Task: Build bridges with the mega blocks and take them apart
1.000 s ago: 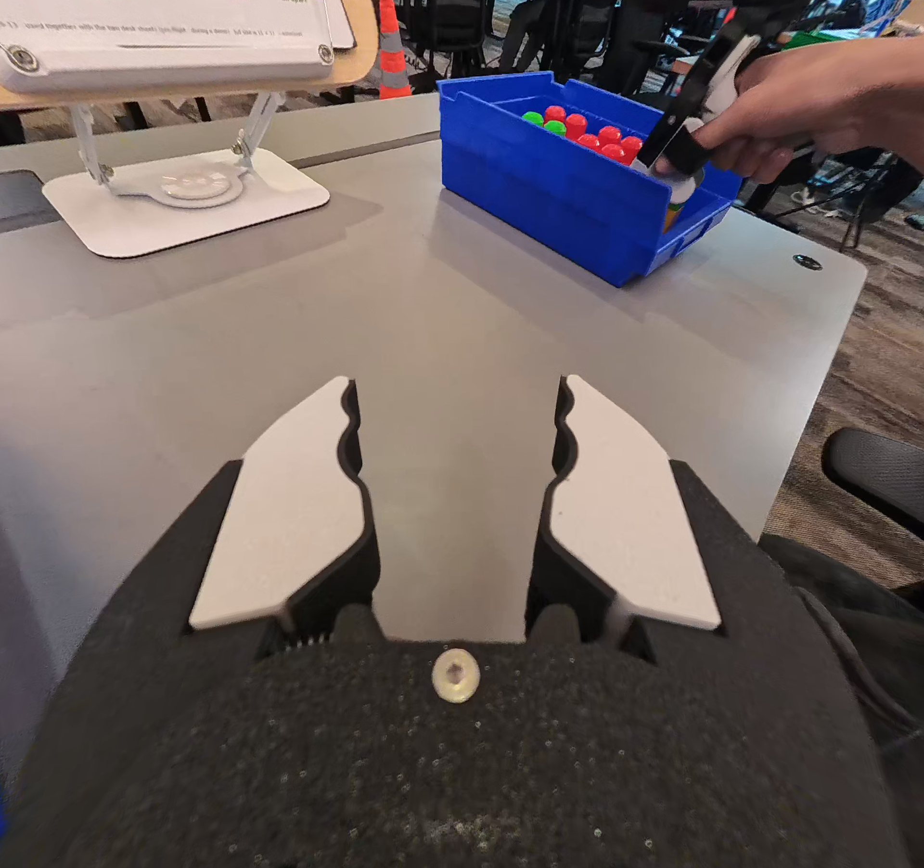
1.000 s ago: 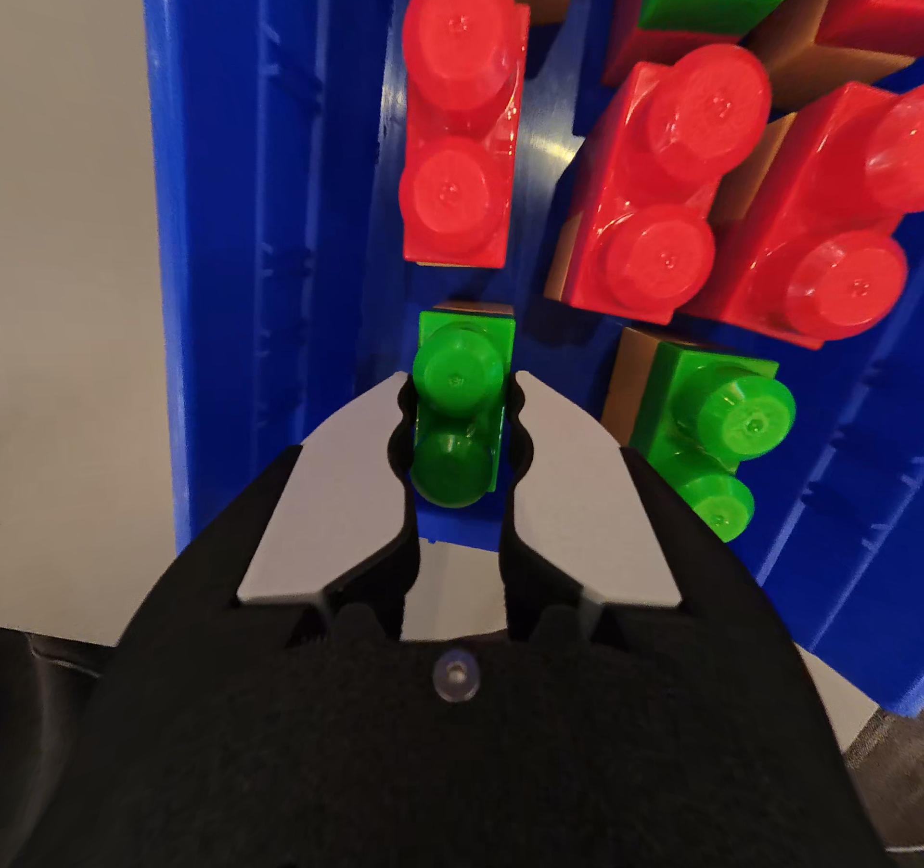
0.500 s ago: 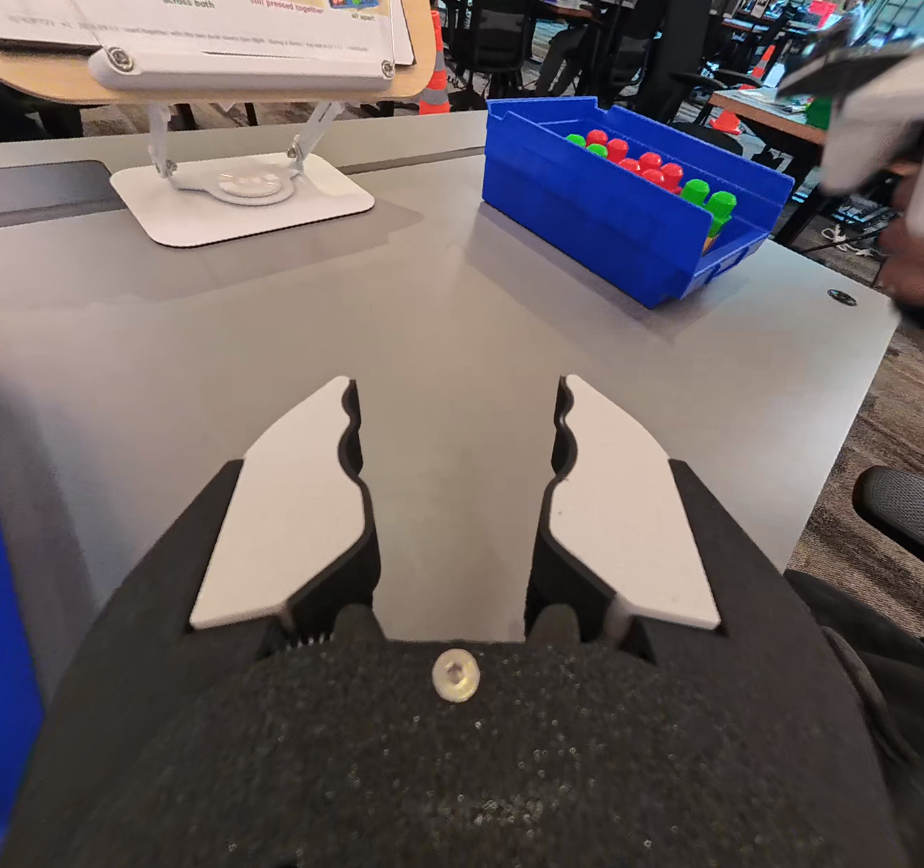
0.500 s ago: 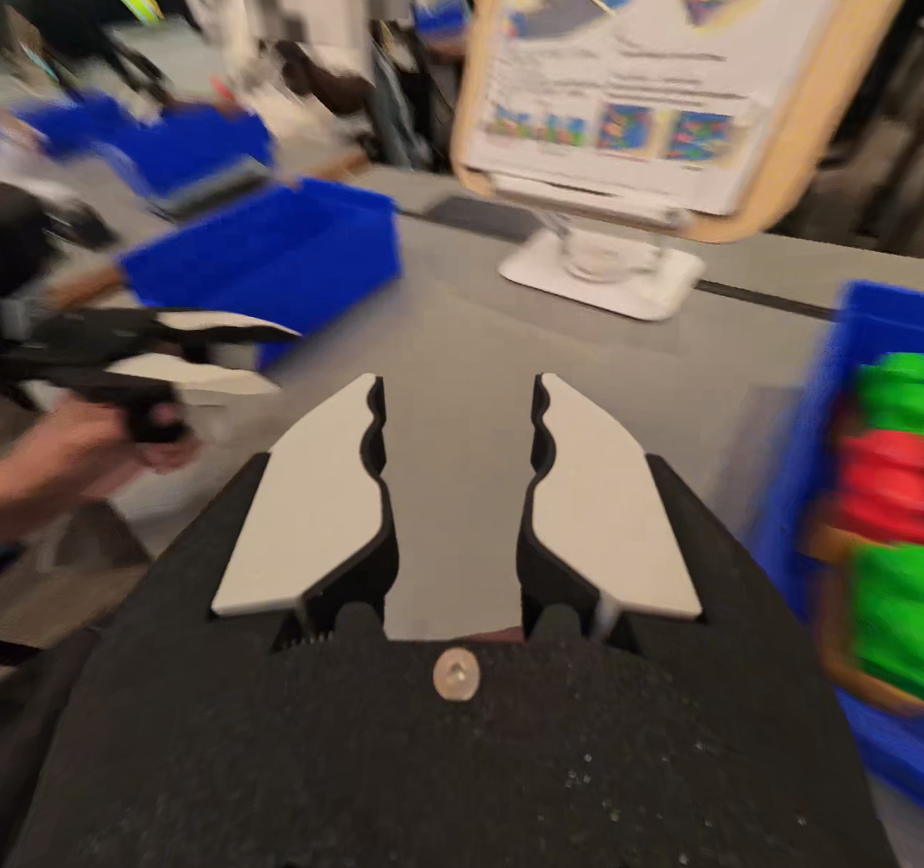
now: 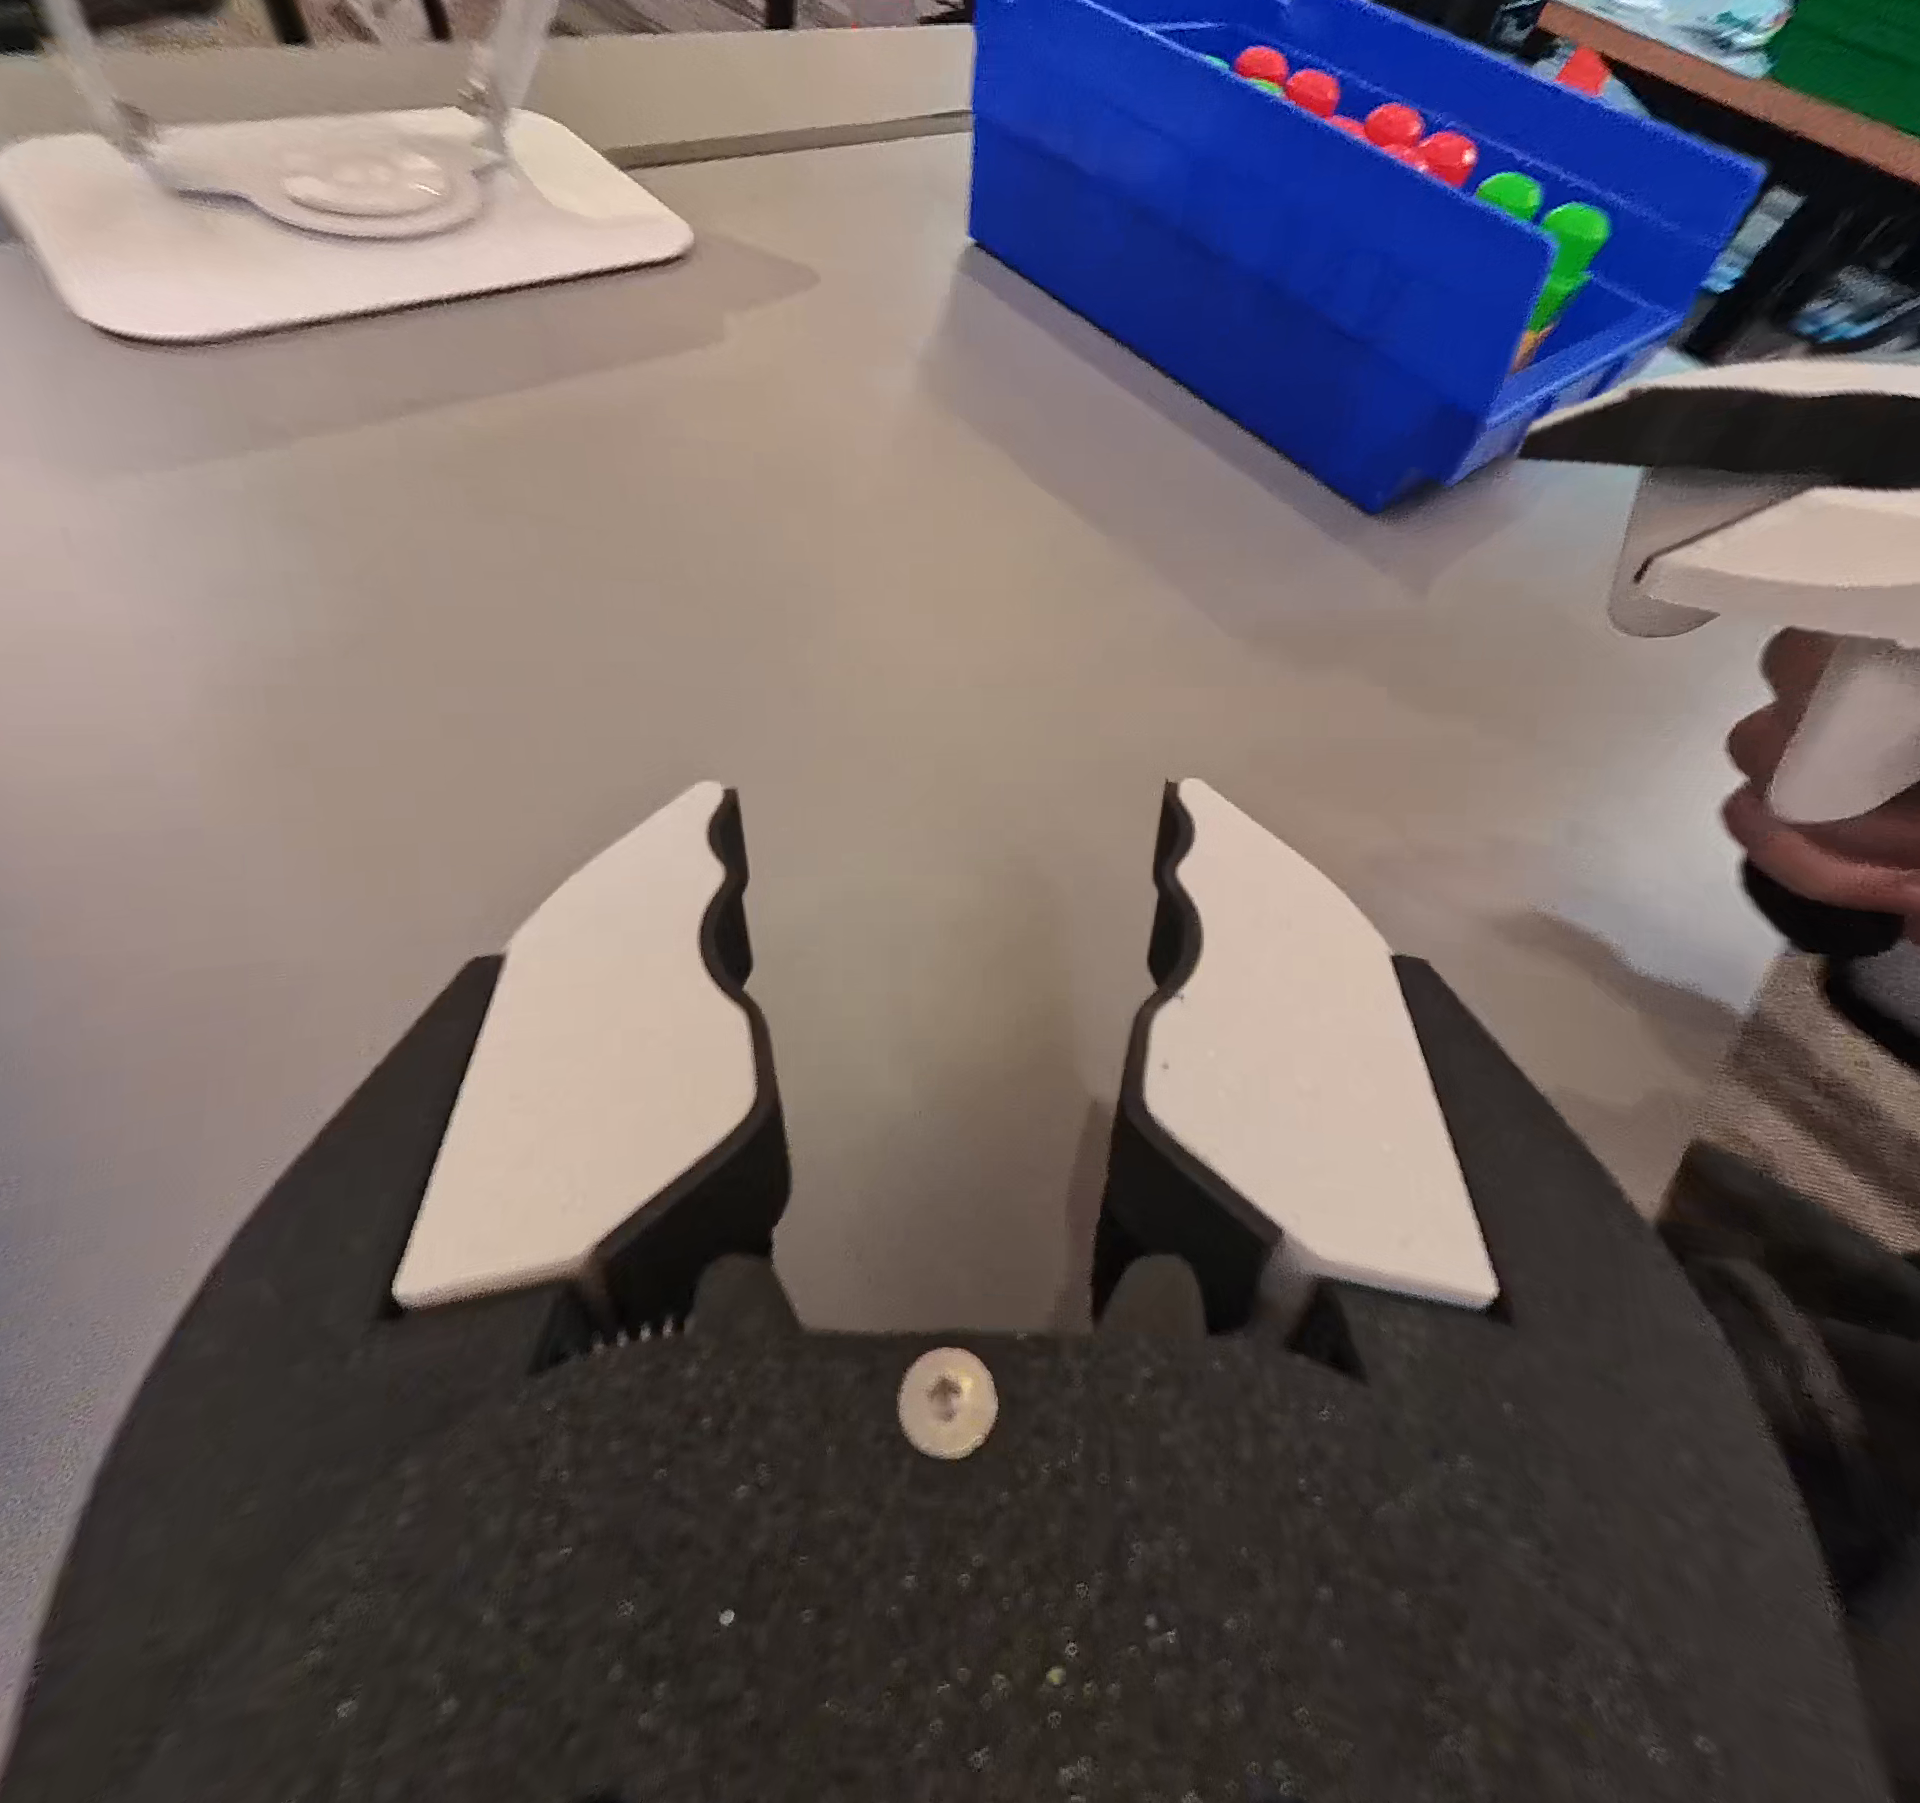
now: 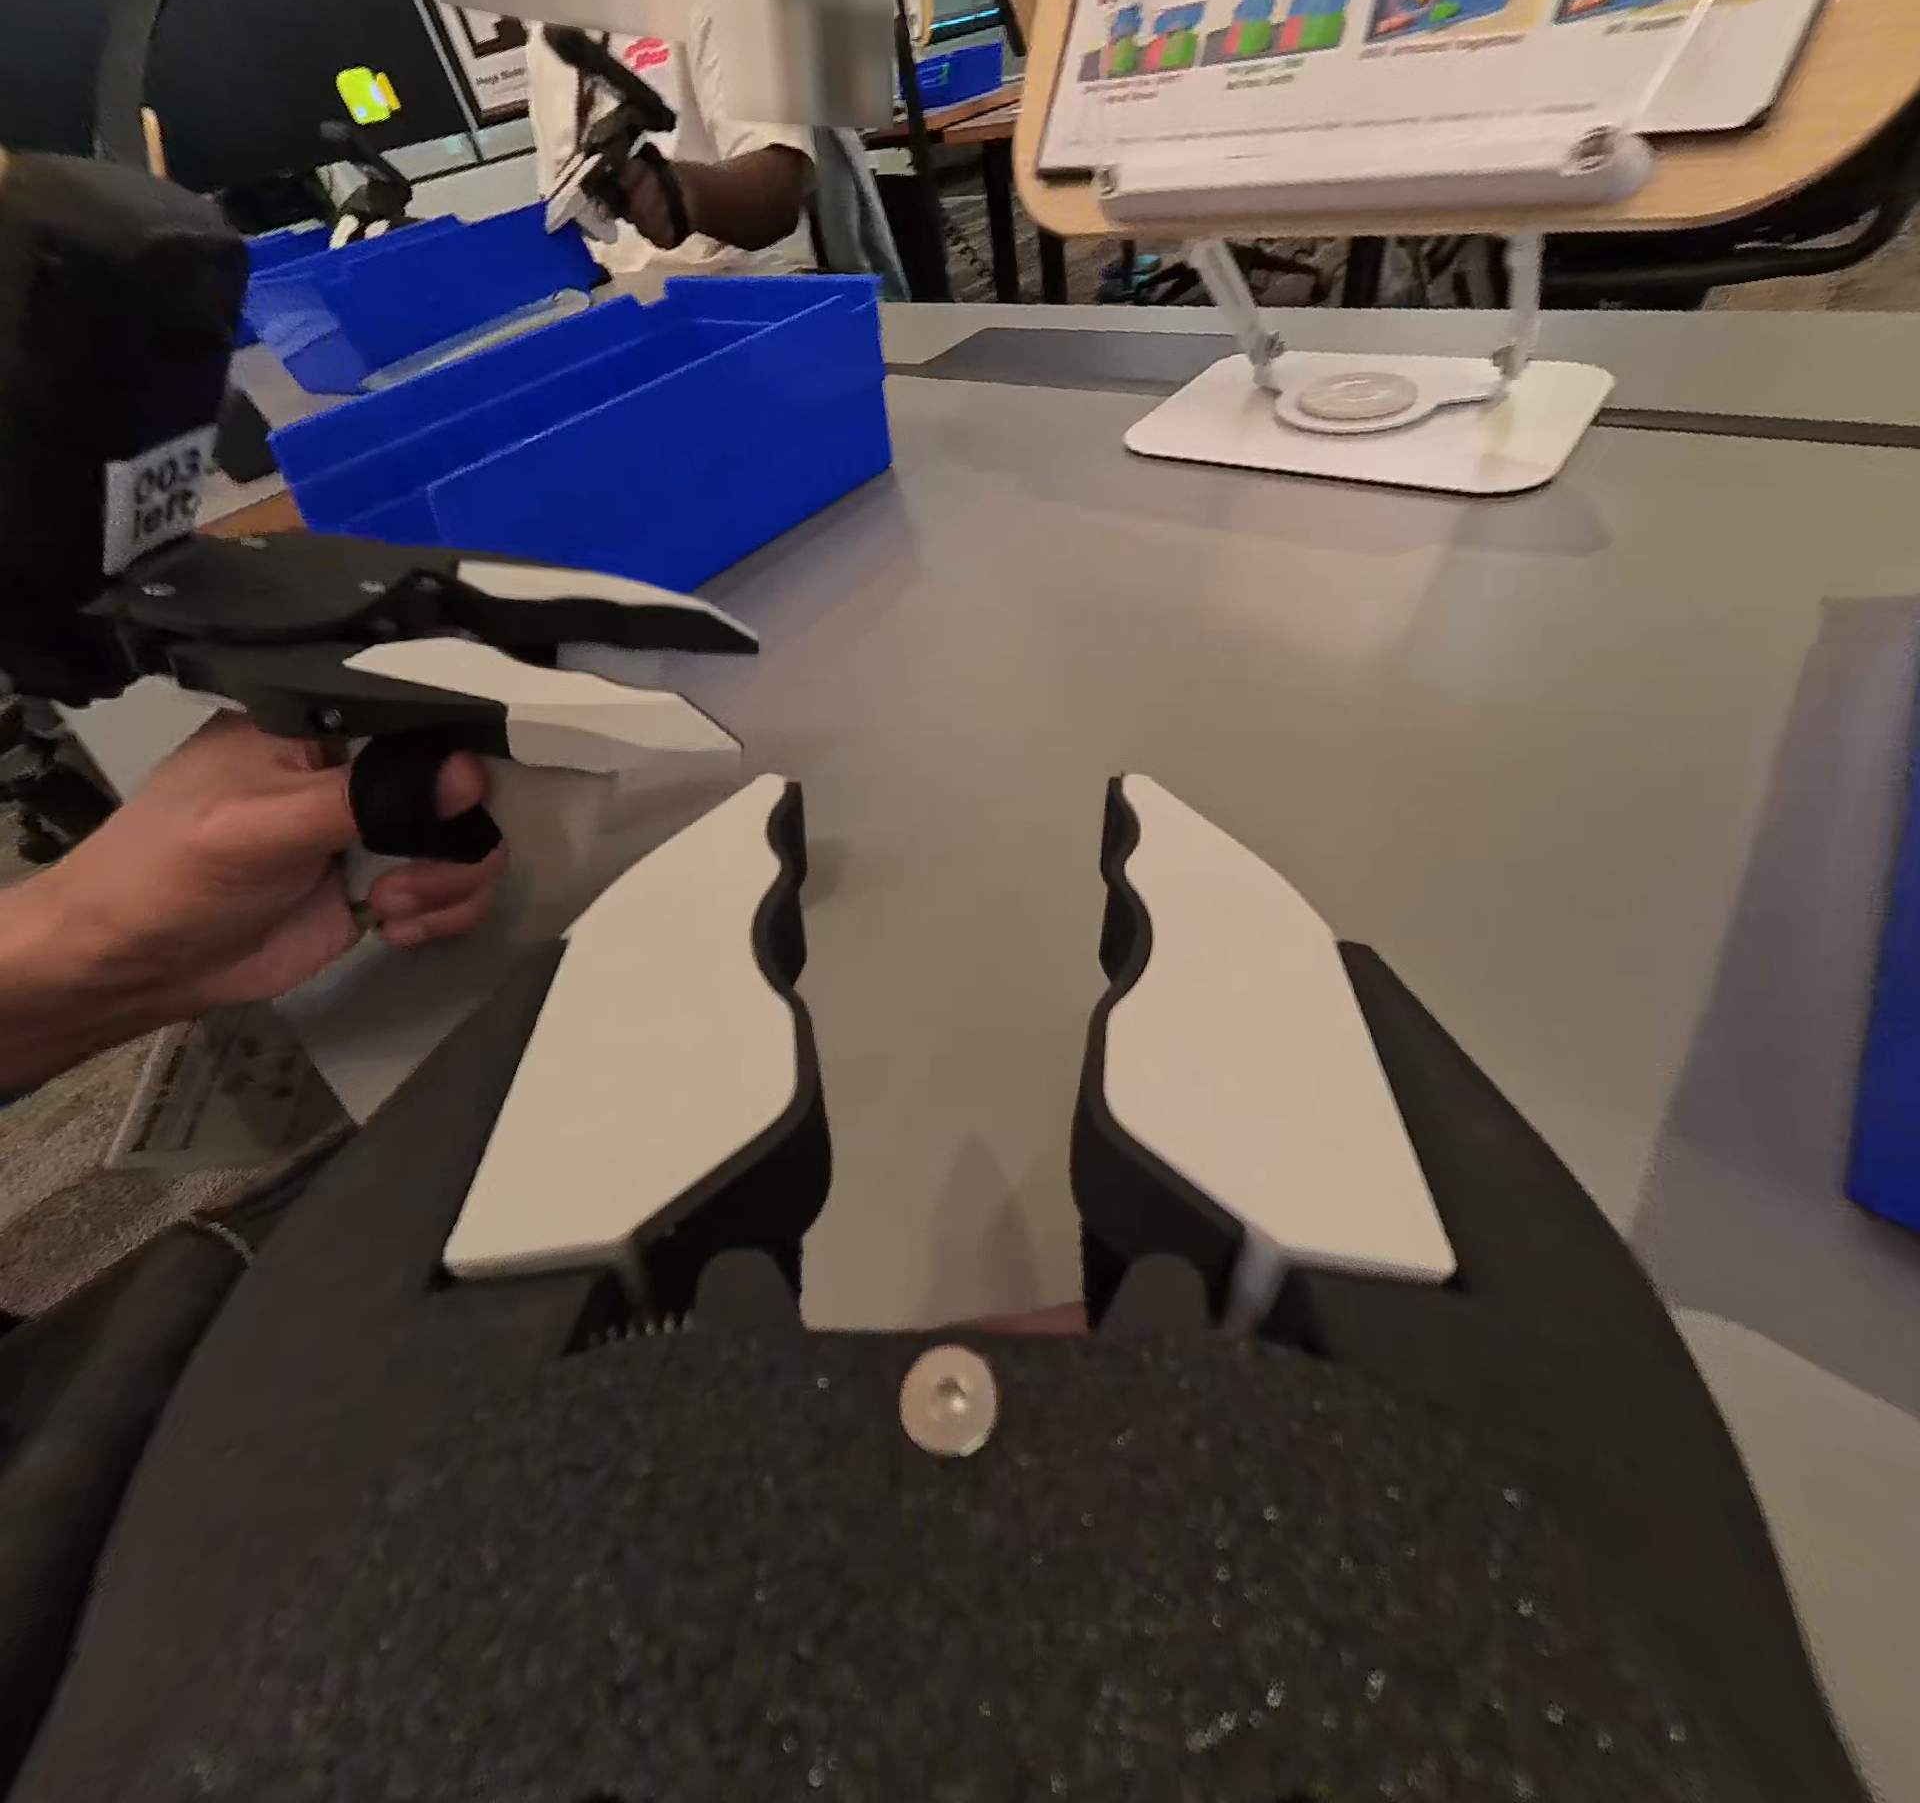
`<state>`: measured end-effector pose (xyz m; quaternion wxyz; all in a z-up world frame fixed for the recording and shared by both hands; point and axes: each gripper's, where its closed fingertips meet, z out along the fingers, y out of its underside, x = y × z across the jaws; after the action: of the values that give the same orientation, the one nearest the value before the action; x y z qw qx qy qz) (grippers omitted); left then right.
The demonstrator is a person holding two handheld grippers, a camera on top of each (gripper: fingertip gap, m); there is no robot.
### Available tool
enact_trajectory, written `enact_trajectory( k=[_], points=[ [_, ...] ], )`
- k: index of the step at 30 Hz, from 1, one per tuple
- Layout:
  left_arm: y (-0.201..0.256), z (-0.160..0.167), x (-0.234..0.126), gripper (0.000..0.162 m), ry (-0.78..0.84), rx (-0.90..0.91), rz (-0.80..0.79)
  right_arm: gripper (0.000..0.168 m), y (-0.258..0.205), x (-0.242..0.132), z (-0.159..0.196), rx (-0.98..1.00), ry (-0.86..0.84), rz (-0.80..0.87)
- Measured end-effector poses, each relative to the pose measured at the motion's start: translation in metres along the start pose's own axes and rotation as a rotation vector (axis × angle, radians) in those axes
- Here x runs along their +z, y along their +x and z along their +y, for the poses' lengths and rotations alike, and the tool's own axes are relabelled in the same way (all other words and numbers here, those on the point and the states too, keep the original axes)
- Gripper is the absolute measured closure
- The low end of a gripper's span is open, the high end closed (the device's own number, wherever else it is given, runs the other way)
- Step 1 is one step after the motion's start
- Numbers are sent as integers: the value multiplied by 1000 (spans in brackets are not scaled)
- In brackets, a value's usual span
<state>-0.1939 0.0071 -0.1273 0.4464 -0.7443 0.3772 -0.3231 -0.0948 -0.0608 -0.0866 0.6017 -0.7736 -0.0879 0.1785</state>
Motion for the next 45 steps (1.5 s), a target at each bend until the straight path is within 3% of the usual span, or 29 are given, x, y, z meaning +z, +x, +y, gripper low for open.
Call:
enact_trajectory(
  k=[5, 9, 11, 15, 18, 21, 26, 35, 37, 39, 41, 45],
  points=[
    [72, -18, 56, 87, -10, -56, 163, 115, 55, -50, -31, -5, 117, 181],
    [142, -50, 121, 71, 29, -41, 199, 116, 132, -114, -38, -14, 155, 472],
    [175, -63, 153, 71, 25, -80, 224, 117, 171, -149, -33, 12, 167, 624],
    [198, -69, 209, 73, -28, -118, 159, 117, 219, -195, -13, 102, 167, 777],
    [192, -63, 238, 83, -88, -132, 77, 117, 235, -209, 2, 139, 153, 830],
    [177, -66, 241, 112, -70, -204, 50, 116, 242, -211, 11, 165, 124, 851],
    [144, -65, 231, 137, -63, -171, -54, 117, 245, -193, 19, 156, 58, 857],
    [128, -60, 209, 147, -49, -215, -98, 123, 253, -151, 28, 178, -18, 827],
    [128, -58, 206, 148, -51, -211, -98, 131, 255, -147, 26, 166, -7, 836],
    [129, -57, 201, 149, -50, -206, -101, 155, 258, -145, 25, 160, -9, 882],
    [127, -56, 195, 150, -39, -192, -123, 166, 256, -146, 25, 183, -9, 902],
    [114, -56, 176, 154, -22, -156, -169, 166, 236, -136, 24, 213, 26, 883]
  ],
)
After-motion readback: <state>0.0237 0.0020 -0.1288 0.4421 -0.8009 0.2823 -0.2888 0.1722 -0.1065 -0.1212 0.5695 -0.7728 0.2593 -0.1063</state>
